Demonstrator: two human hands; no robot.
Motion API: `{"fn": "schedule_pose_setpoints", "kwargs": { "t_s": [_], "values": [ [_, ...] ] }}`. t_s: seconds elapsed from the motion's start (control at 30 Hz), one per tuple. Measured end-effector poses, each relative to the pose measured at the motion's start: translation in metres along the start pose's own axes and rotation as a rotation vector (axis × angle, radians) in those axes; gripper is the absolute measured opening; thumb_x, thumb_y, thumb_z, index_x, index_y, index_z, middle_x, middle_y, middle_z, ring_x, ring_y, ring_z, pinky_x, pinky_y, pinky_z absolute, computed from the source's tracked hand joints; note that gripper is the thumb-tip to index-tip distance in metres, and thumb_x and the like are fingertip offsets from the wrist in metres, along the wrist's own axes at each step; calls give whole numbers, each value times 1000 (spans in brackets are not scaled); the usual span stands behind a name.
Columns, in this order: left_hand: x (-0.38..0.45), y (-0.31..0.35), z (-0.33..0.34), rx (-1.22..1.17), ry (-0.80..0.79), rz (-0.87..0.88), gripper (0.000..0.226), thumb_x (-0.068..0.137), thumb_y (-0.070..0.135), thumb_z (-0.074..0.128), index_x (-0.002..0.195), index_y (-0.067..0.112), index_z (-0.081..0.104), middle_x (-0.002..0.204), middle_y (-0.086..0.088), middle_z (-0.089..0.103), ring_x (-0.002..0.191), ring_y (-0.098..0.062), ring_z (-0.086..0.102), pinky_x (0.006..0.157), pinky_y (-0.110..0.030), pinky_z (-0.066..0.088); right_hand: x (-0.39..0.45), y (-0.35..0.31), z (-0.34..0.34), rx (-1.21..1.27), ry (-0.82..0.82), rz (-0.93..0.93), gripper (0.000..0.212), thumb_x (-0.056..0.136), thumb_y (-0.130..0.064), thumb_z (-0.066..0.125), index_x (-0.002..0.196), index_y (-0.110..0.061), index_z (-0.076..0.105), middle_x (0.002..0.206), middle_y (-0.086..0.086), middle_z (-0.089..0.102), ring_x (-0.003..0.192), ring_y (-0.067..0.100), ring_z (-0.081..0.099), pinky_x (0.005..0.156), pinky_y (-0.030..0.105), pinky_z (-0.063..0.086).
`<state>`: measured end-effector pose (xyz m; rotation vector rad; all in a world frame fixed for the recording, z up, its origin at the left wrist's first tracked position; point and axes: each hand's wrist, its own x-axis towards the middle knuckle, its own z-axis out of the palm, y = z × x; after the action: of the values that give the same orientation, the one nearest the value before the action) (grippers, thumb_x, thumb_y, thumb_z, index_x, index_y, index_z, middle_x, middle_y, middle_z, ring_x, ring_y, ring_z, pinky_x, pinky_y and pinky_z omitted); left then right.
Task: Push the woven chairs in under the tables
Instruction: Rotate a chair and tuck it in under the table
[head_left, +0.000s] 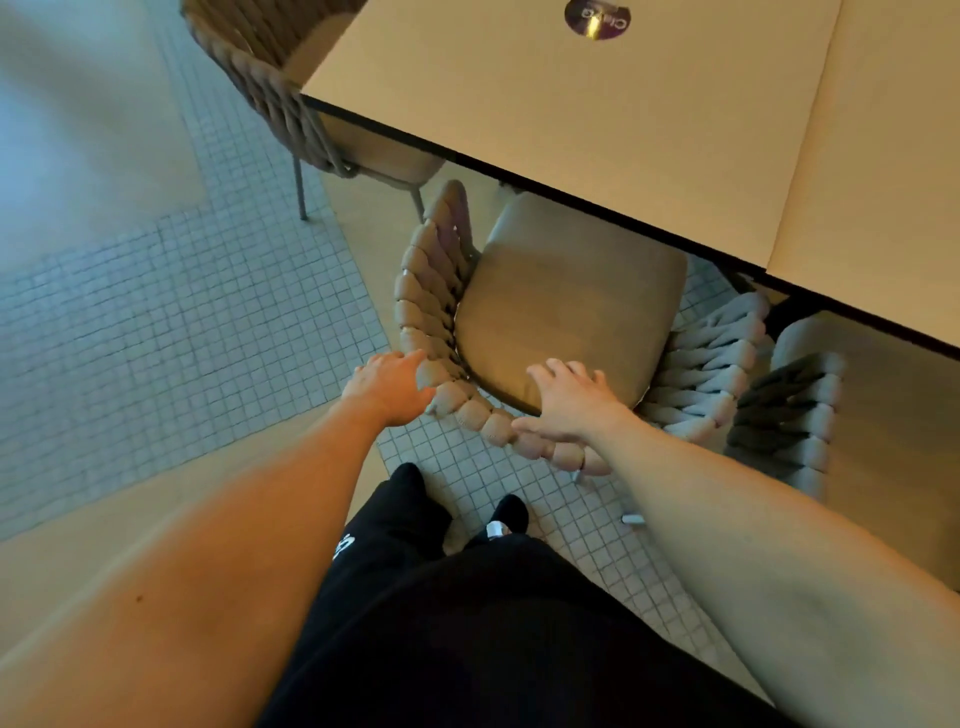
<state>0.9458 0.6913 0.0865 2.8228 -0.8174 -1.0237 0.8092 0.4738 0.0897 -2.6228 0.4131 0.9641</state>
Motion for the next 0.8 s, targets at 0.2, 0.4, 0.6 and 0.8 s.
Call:
{"fn": "schedule_pose_setpoints", "kwargs": {
  "t_s": [0.2, 0.4, 0.6, 0.8],
  "values": [
    [-7, -44, -21, -70, 44, -81, 68, 98, 48, 51, 158, 24, 28, 157, -10, 39, 143, -33, 37, 115, -55, 35, 27, -53, -30, -71, 5, -105, 84, 91, -67, 58, 157, -23, 27, 164, 11, 24, 150, 37, 21, 119, 63, 19],
    [-4, -101, -44, -139, 68, -150, 68, 100, 47, 51, 158, 23, 26, 157, -11, 39, 143, -32, 36, 116, -54, 33, 63, -115, -55, -139, 9, -164, 87, 86, -72, 59, 152, -23, 33, 157, 9, 34, 146, 36, 28, 116, 64, 25],
    [4, -178, -80, -195, 111, -185, 66, 100, 46, 51, 158, 25, 26, 157, -8, 39, 143, -32, 36, 115, -53, 34, 108, -195, -77, -192, 5, -157, 93, 87, -71, 59, 158, -20, 27, 161, 9, 31, 149, 35, 25, 118, 61, 23],
    [16, -268, -115, -232, 122, -235, 67, 100, 45, 52, 158, 24, 26, 158, -9, 37, 144, -31, 35, 117, -55, 32, 148, -279, -102, -216, 4, -165, 89, 91, -70, 53, 160, -21, 25, 163, 8, 29, 149, 32, 26, 120, 57, 23]
  ]
}}
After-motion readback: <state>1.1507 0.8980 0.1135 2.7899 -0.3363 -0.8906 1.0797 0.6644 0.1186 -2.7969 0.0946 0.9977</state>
